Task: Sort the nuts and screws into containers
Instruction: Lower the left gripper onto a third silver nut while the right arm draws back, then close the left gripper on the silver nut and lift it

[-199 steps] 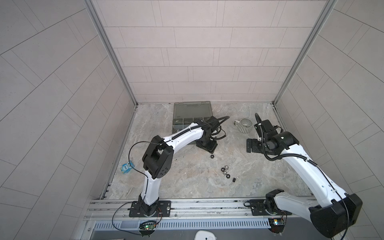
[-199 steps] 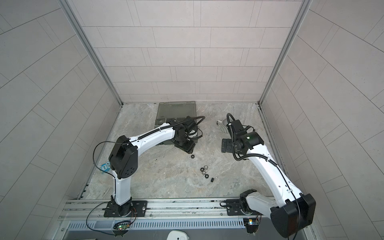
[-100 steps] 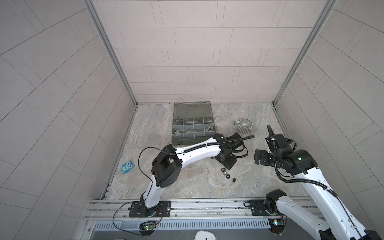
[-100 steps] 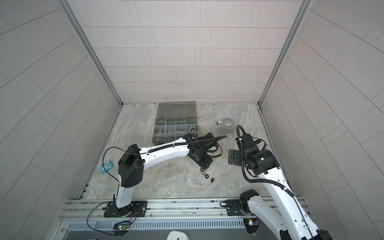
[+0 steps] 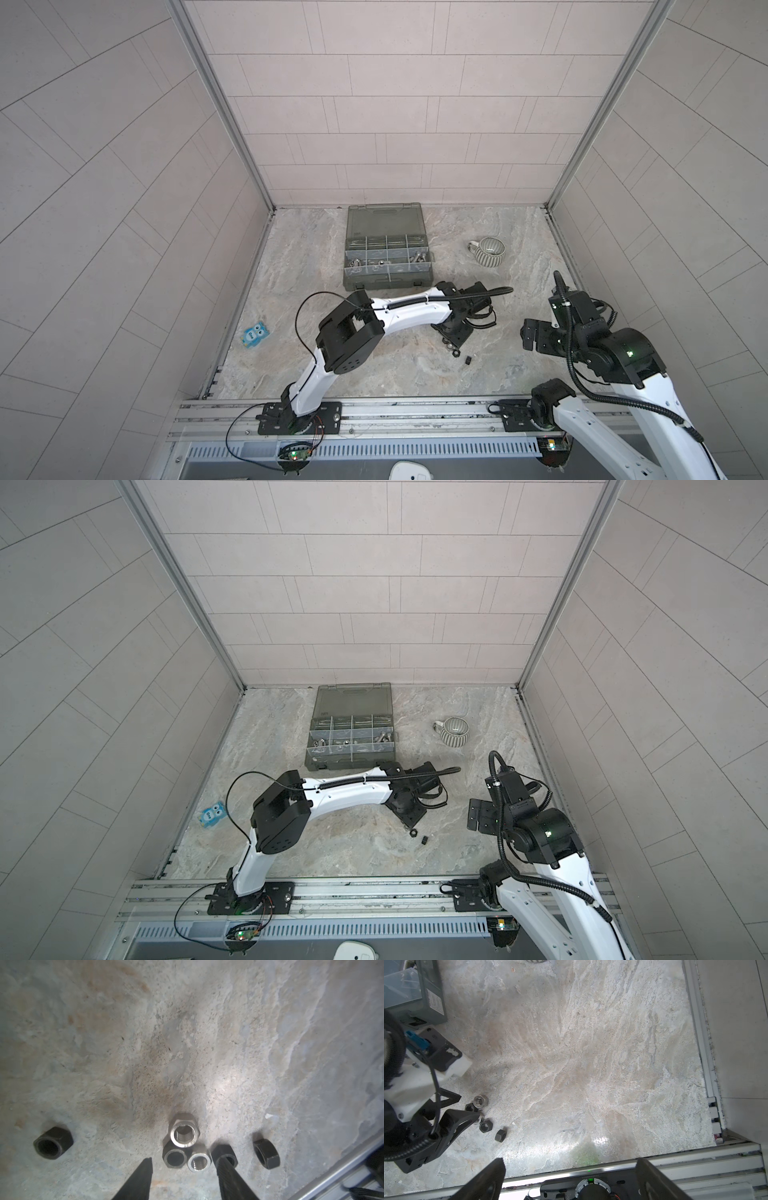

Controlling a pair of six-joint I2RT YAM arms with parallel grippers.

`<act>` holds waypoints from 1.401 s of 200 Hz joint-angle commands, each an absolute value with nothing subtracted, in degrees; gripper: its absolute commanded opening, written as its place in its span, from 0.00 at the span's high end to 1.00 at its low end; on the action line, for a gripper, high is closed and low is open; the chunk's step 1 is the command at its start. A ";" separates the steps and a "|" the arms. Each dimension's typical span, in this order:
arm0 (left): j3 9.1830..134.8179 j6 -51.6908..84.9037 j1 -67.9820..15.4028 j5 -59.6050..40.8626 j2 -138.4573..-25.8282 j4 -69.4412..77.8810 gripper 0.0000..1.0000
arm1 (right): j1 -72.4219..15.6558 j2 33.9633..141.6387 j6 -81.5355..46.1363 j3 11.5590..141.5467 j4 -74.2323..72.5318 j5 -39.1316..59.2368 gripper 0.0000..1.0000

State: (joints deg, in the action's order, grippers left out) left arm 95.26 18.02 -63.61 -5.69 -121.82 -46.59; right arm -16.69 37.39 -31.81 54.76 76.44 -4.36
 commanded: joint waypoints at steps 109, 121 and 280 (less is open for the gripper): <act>97.03 15.56 -62.98 -4.55 -126.09 -45.22 0.46 | -16.44 36.49 -33.85 54.84 79.54 -5.51 0.01; 97.11 15.66 -62.88 -4.90 -126.41 -45.01 0.47 | -16.44 36.63 -33.75 54.86 79.69 -5.63 0.01; 98.25 14.82 -61.41 -5.34 -125.74 -48.57 0.68 | -16.44 39.21 -32.62 55.92 78.12 -6.35 0.01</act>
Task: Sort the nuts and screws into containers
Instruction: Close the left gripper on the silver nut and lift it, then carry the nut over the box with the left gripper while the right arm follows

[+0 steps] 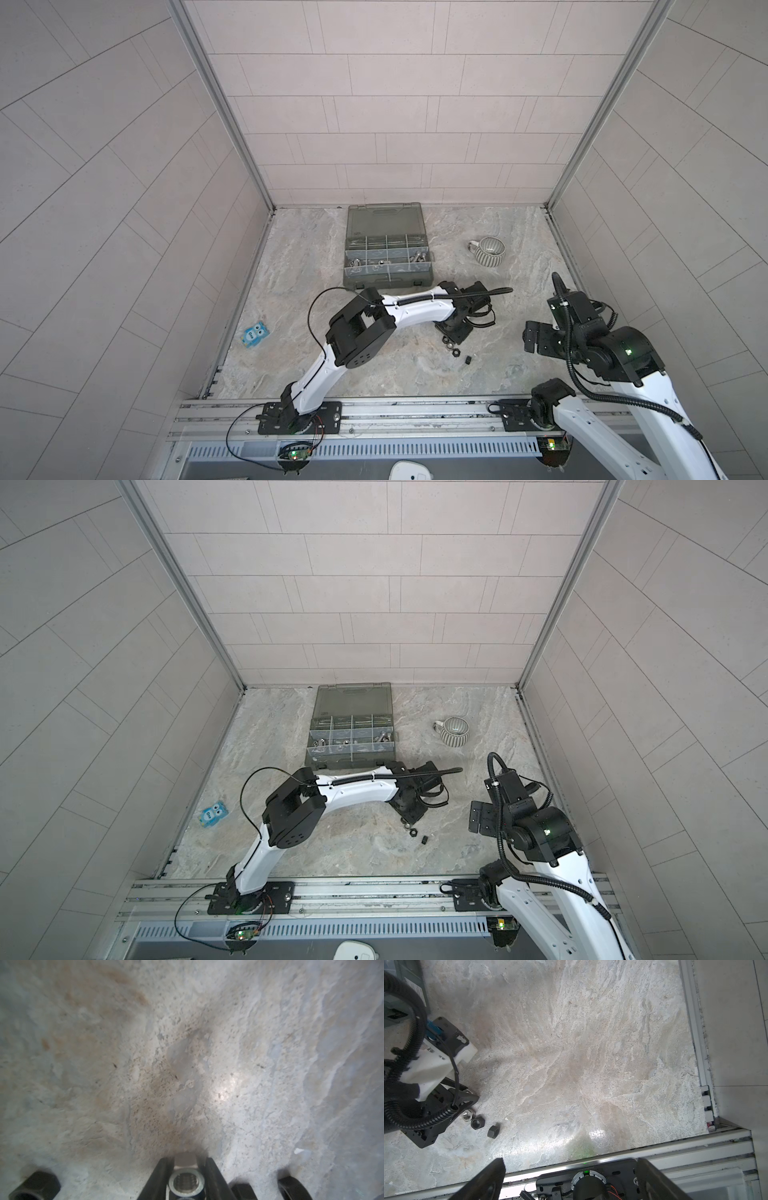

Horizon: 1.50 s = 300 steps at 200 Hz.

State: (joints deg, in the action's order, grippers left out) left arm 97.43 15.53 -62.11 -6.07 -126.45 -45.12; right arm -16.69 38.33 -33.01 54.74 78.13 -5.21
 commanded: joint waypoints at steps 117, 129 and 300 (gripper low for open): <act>105.29 11.93 -52.97 -6.26 -122.26 -55.02 0.71 | -16.44 44.39 -31.76 57.59 72.22 -7.23 0.01; 105.72 12.04 -51.81 -7.03 -122.00 -54.93 0.71 | -16.44 45.36 -31.00 58.24 71.58 -7.71 0.01; 117.15 8.10 -25.02 -4.66 -123.07 -60.60 0.71 | -16.53 66.07 -26.13 65.31 58.13 -2.99 0.01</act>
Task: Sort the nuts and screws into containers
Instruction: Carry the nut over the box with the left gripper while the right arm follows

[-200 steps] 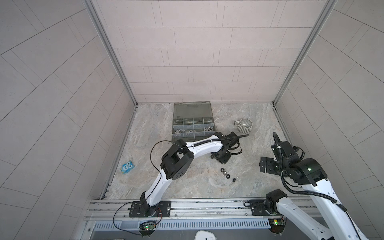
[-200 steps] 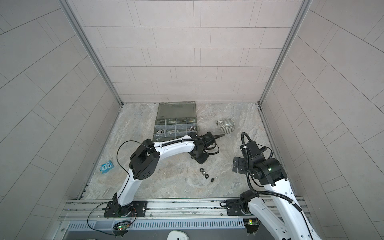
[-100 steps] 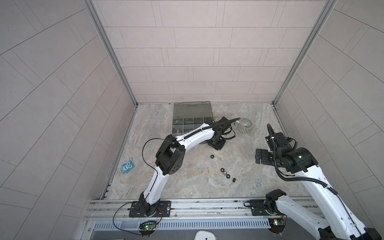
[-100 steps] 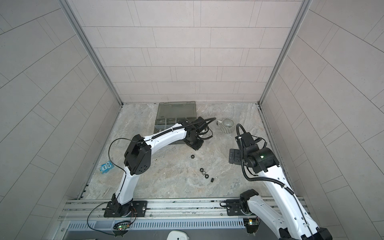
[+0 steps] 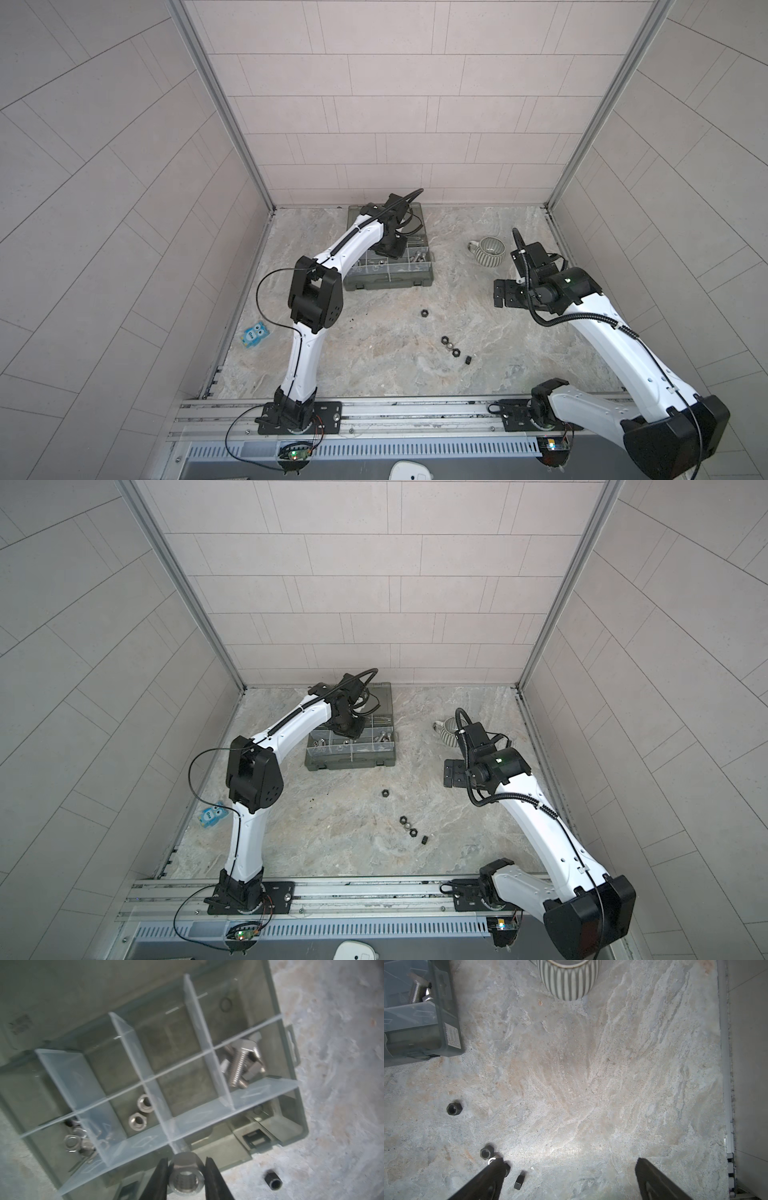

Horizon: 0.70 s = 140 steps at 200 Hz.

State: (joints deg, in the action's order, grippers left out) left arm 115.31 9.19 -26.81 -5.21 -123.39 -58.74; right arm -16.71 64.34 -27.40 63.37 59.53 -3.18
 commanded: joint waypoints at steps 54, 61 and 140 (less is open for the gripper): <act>116.39 7.82 -21.58 -5.77 -124.92 -60.58 0.71 | -19.06 73.87 -24.35 70.09 51.98 5.49 0.01; 116.32 7.77 -21.37 -5.93 -124.98 -60.57 0.71 | -20.13 75.17 -24.35 71.07 51.22 6.02 0.01; 111.21 8.61 -19.74 -8.50 -124.42 -57.33 0.72 | -27.51 92.84 -22.94 88.39 49.00 10.40 0.01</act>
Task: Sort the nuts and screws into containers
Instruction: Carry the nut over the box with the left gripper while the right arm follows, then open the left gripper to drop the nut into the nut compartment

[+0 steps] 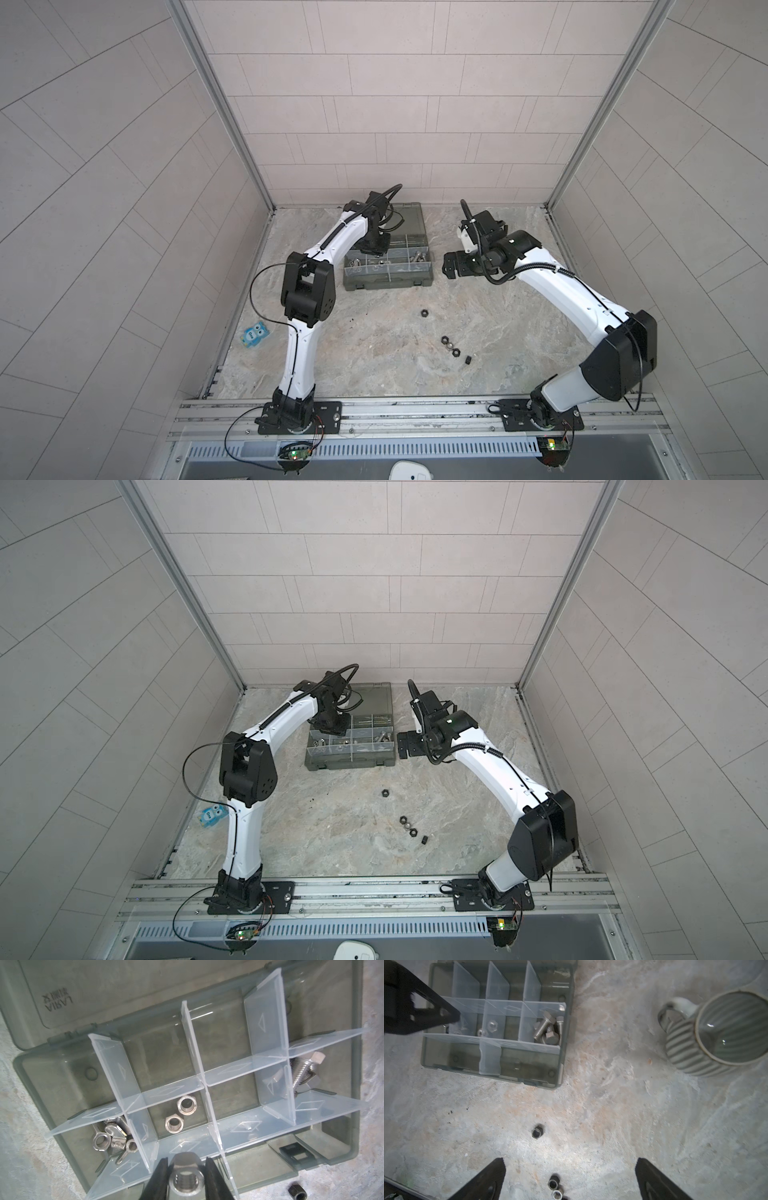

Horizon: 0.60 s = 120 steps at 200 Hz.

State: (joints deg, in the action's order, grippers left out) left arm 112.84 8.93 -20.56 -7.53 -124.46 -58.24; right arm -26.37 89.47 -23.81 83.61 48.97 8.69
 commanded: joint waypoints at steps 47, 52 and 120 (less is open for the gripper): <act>108.69 8.78 -18.48 -9.72 -123.92 -55.31 0.72 | -30.50 100.82 -21.89 96.56 50.79 12.06 0.01; 108.47 8.86 -18.26 -10.05 -124.01 -55.12 0.72 | -30.67 101.47 -21.80 97.38 51.11 11.99 0.01; 107.14 10.35 -17.84 -12.32 -123.45 -54.01 0.40 | -31.33 103.82 -21.78 100.81 54.39 11.04 0.01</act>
